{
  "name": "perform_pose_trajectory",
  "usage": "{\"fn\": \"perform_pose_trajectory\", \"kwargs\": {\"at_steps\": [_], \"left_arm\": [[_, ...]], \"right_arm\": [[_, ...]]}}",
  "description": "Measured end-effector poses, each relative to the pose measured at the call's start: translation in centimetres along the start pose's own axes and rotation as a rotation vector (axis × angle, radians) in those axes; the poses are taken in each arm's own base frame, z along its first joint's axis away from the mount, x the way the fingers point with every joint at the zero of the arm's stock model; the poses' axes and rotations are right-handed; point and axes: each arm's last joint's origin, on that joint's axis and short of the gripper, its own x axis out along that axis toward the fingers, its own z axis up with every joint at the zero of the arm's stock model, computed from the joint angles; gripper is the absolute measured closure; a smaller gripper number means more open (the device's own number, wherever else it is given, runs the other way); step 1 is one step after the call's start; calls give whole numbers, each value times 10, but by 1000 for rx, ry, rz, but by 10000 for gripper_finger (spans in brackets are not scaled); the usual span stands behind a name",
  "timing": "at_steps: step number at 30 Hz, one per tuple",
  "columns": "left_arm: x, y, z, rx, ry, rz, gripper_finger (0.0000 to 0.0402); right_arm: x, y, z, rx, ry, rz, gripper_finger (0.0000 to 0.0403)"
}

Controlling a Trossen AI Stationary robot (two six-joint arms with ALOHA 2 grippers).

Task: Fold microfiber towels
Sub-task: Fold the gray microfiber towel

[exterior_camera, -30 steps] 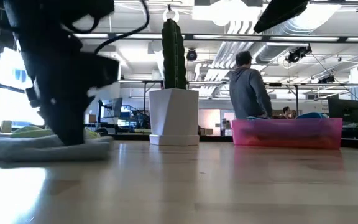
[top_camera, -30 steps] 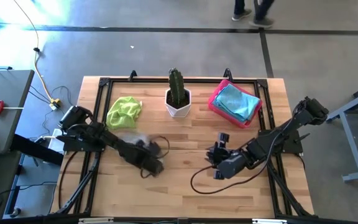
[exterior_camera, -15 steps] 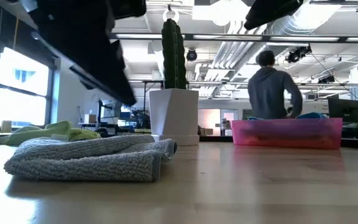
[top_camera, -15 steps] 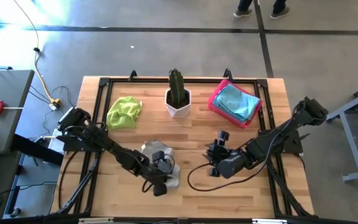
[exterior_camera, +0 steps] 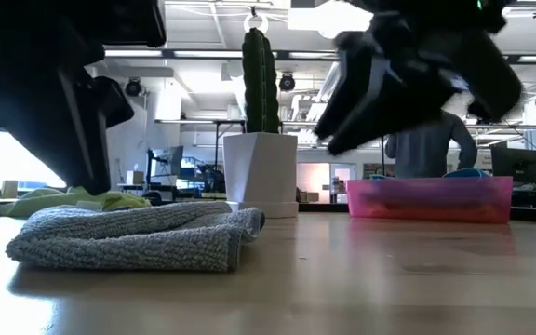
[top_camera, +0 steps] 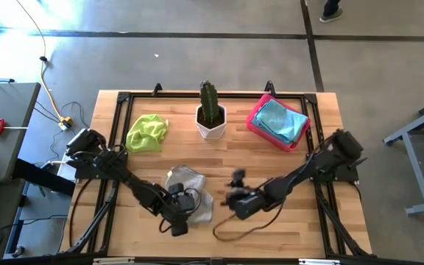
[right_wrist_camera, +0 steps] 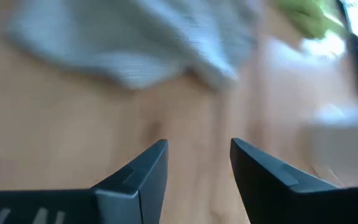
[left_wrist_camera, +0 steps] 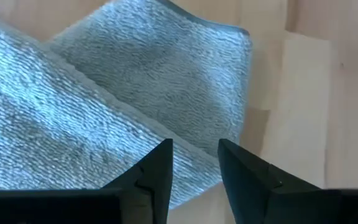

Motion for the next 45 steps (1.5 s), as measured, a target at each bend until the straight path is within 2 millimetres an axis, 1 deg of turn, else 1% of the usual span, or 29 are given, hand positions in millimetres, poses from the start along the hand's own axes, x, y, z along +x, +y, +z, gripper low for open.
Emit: {"fn": "perform_pose_trajectory", "kwargs": {"at_steps": [2, 5, 9, 12, 16, 18, 23, 27, 29, 31, 36, 37, 41, 45], "left_arm": [[-1, -3, -2, 7, 1, -5, 277], [-2, -6, -5, -12, 5, -10, 275], [-3, -10, -10, -39, 14, -13, 275], [-4, -12, -13, -43, 17, -17, 275], [-5, -13, -14, -56, 20, -16, 275], [-5, -13, -14, -57, 20, -16, 275], [-5, -13, -14, -58, 18, -15, 275], [-5, -13, -14, -58, 17, -14, 275], [-5, -13, -14, -59, 17, -14, 275], [-5, -13, -14, -59, 16, -14, 275], [-5, -13, -14, -59, 16, -15, 275], [-5, -13, -14, -60, 16, -15, 275], [-5, -14, -13, -64, 4, -21, 275], [-5, -16, -10, -65, -40, -32, 275]], "right_arm": [[16, 10, 2, -105, -41, 58, 245], [34, 20, 4, -211, -111, 87, 259], [50, 26, 7, -291, -187, 113, 271], [56, 27, 7, -317, -206, 118, 272], [65, 28, 4, -353, -223, 193, 272], [68, 31, 2, -371, -226, 204, 272], [77, 30, 4, -403, -261, 106, 272], [83, 26, 4, -423, -273, 101, 275], [84, 24, 4, -406, -270, 106, 284], [84, 23, 4, -400, -266, 97, 303], [79, 21, 5, -402, -257, 110, 386], [78, 20, 4, -384, -244, 118, 394], [66, 10, 8, -193, -201, 84, 392], [42, -8, 12, 8, -149, 90, 400]]}}
